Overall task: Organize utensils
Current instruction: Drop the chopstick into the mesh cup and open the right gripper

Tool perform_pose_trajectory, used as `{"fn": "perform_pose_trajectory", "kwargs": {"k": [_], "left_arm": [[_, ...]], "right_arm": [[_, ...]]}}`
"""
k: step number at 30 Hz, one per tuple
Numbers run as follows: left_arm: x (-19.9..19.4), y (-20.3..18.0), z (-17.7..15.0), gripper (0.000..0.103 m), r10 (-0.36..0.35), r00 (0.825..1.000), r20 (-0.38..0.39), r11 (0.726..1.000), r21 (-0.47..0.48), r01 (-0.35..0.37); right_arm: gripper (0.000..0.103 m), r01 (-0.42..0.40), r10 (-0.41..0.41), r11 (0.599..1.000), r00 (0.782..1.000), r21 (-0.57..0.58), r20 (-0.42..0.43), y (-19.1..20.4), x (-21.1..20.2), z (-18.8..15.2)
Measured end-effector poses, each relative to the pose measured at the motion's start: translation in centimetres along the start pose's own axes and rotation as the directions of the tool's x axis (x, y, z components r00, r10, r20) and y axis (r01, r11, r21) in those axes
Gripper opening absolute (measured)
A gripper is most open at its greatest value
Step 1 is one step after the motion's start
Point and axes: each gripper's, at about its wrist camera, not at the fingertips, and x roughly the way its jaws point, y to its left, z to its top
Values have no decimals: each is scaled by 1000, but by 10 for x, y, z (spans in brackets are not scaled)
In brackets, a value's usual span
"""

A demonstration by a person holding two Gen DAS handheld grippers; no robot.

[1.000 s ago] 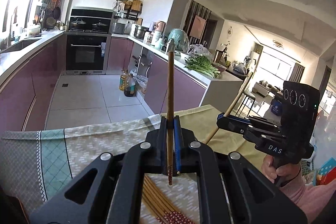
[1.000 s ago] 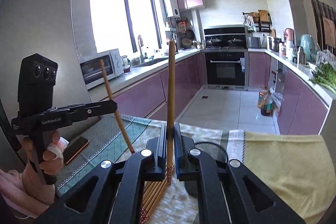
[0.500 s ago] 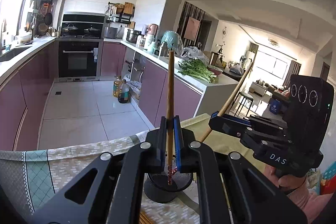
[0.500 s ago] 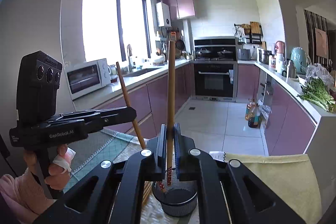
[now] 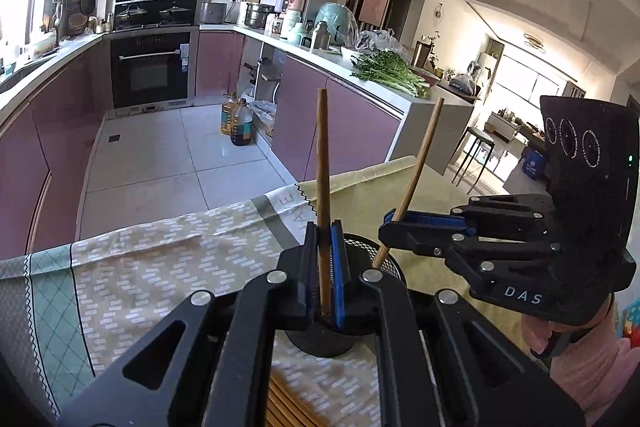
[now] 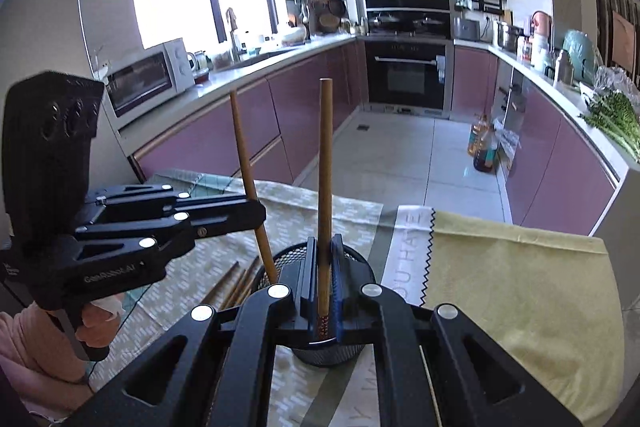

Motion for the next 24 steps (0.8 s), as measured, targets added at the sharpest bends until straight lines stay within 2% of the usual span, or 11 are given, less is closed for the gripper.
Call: {"fn": "perform_pose_trajectory", "kwargs": {"k": [4,10,14,17,20,24], "left_arm": [[5,7,0,9,16,1000,-8,1000,-3,-16],[-15,9,-6,30,81,996,44,997,0,-81],[-47,12,-16,43,139,985,106,990,15,-142],[-70,17,-31,56,169,978,118,984,28,-174],[-81,25,-53,57,211,974,78,976,44,-214],[-74,40,-91,57,249,967,-50,968,46,-247]], "right_arm": [[6,5,-5,1000,1000,28,-10,-2,11,2],[8,23,-24,998,999,50,23,4,5,-3],[21,19,-21,1000,996,22,85,14,-15,-9],[30,-19,21,1000,993,-23,119,31,-33,-19],[36,-56,62,997,992,-61,110,47,-36,-34],[36,-104,105,994,994,-45,17,60,-13,-59]]}}
